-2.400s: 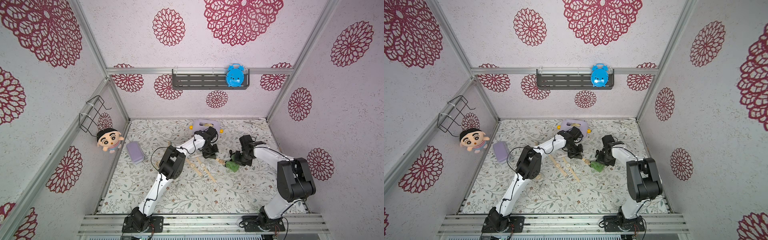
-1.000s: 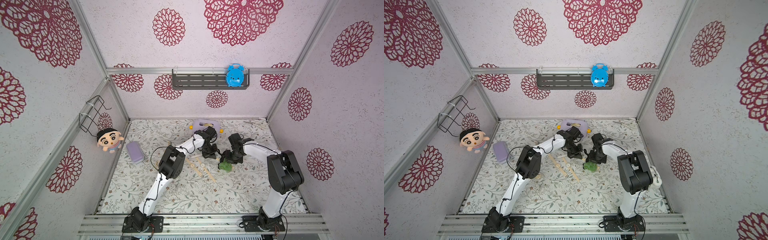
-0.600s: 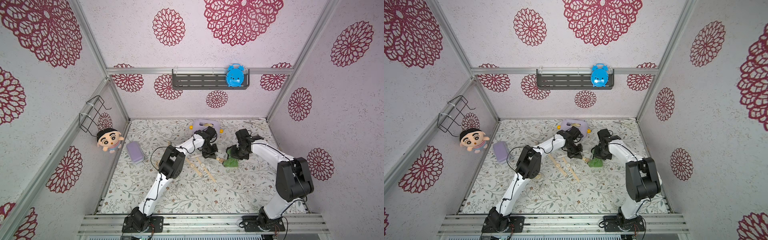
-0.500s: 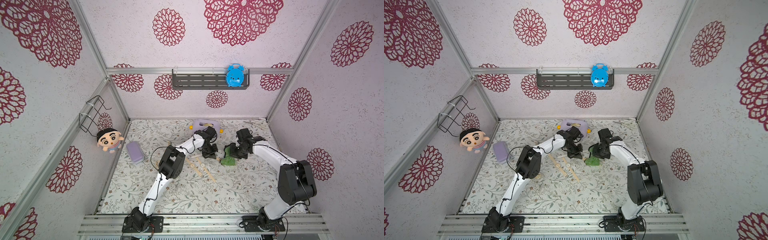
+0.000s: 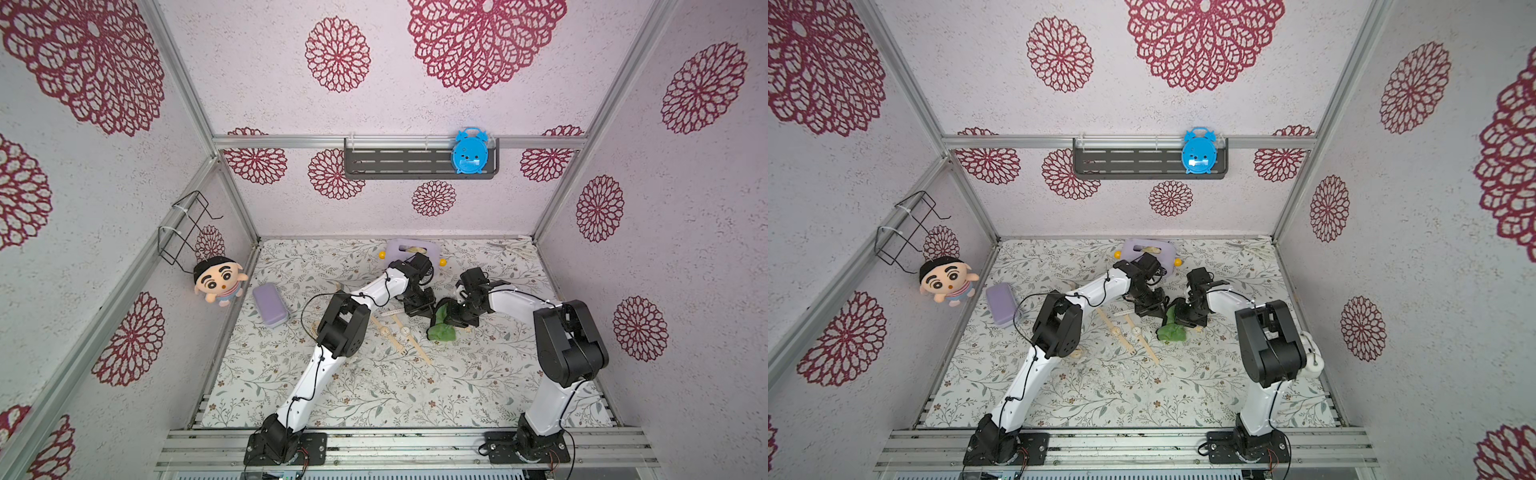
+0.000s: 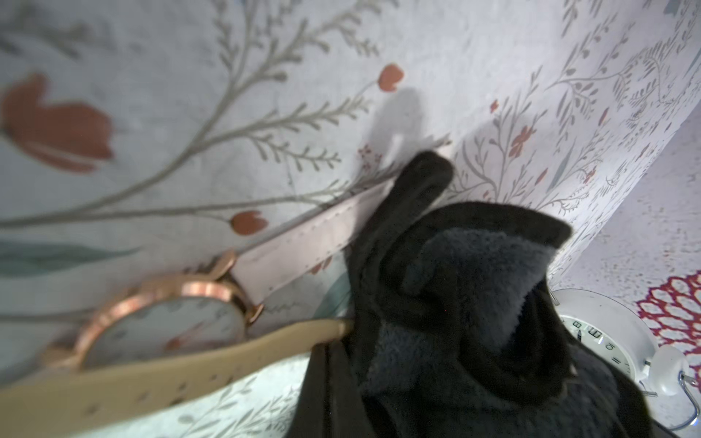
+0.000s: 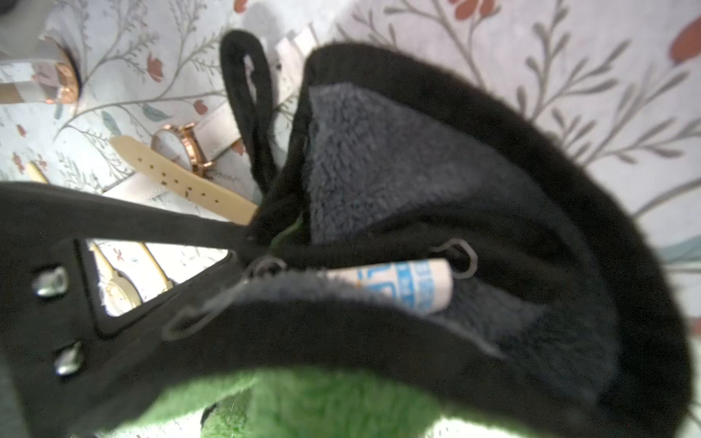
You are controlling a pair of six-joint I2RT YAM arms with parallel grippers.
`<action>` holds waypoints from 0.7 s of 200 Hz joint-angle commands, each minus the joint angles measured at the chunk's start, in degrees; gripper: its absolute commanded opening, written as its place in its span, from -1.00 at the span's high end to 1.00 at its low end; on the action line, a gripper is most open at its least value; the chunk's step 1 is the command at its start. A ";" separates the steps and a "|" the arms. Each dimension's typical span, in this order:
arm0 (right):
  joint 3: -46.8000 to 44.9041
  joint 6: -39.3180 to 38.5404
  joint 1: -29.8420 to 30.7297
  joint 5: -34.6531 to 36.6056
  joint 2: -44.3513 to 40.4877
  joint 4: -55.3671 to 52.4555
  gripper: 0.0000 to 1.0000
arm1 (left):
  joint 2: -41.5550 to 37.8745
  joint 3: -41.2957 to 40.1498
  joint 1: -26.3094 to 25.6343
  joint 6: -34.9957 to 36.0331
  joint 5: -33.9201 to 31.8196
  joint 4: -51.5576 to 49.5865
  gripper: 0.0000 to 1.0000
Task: Wipe the watch dial
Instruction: Wipe the dirt from the watch dial.
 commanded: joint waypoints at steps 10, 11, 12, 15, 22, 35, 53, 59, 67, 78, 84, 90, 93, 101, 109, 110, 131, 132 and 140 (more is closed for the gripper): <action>1.55 -0.64 0.70 11.25 3.72 -5.00 1.00 | 3.81 -1.08 1.78 0.38 -5.86 -0.74 1.00; 1.64 -0.62 0.71 11.46 3.75 -5.22 1.00 | 3.87 -1.10 1.83 0.38 -5.86 -0.74 1.00; 1.78 -0.65 0.72 11.70 3.77 -5.46 1.00 | 3.81 -1.06 1.81 0.38 -5.87 -0.74 1.00; 2.20 -0.70 0.84 12.59 3.83 -6.05 1.00 | 3.84 -1.11 1.79 0.38 -5.80 -0.75 1.00; 3.33 -0.76 1.13 14.50 4.17 -7.67 1.00 | 3.89 -1.11 1.85 0.38 -5.83 -0.74 1.00; 5.65 -0.86 1.55 18.26 4.87 -10.69 1.00 | 3.95 -1.14 1.85 0.25 -5.73 -0.71 1.00; 8.79 -0.86 1.78 23.54 6.20 -14.79 1.00 | 4.04 -0.99 2.04 0.16 -5.74 -0.67 1.00; 9.85 -0.78 1.78 25.18 6.63 -16.05 1.00 | 4.03 -0.81 2.05 0.12 -5.71 -0.65 1.00; 10.99 -0.69 1.76 27.94 6.95 -17.80 1.00 | 4.06 -0.80 2.14 0.13 -5.77 -0.68 1.00; 12.01 -0.77 1.53 30.64 7.07 -19.09 1.00 | 4.11 -0.76 2.18 0.12 -5.79 -0.67 1.00; 12.32 -1.05 1.27 30.89 6.76 -19.06 1.00 | 4.04 -0.61 2.16 0.12 -5.85 -0.74 1.00; 12.23 -1.44 0.89 30.41 6.09 -18.65 1.00 | 4.09 -0.59 2.30 0.12 -5.87 -0.78 1.00; 12.24 -1.74 0.71 29.82 5.65 -18.24 1.00 | 4.04 -0.59 2.31 0.12 -5.87 -0.74 1.00; 11.74 -2.48 0.27 28.14 3.95 -16.85 1.00 | 4.11 -0.56 2.31 0.12 -5.87 -0.77 1.00; 11.03 -3.16 -0.30 26.13 1.94 -15.26 1.00 | 4.03 -0.50 2.35 0.03 -5.96 -0.75 1.00; 10.96 -3.24 -0.40 25.85 1.64 -15.05 1.00 | 3.98 -0.50 2.37 0.03 -5.96 -0.79 1.00; 7.79 -4.32 -3.36 17.35 -4.59 -10.88 1.00 | 3.88 -0.50 2.40 -0.15 -5.98 -0.78 1.00; 7.67 -4.26 -3.52 16.97 -4.88 -10.75 1.00 | 3.86 -0.50 2.40 -0.15 -6.01 -0.76 1.00; 6.43 -4.27 -5.02 14.10 -6.90 -9.66 1.00 | 3.98 -0.50 2.40 -0.23 -5.97 -0.66 1.00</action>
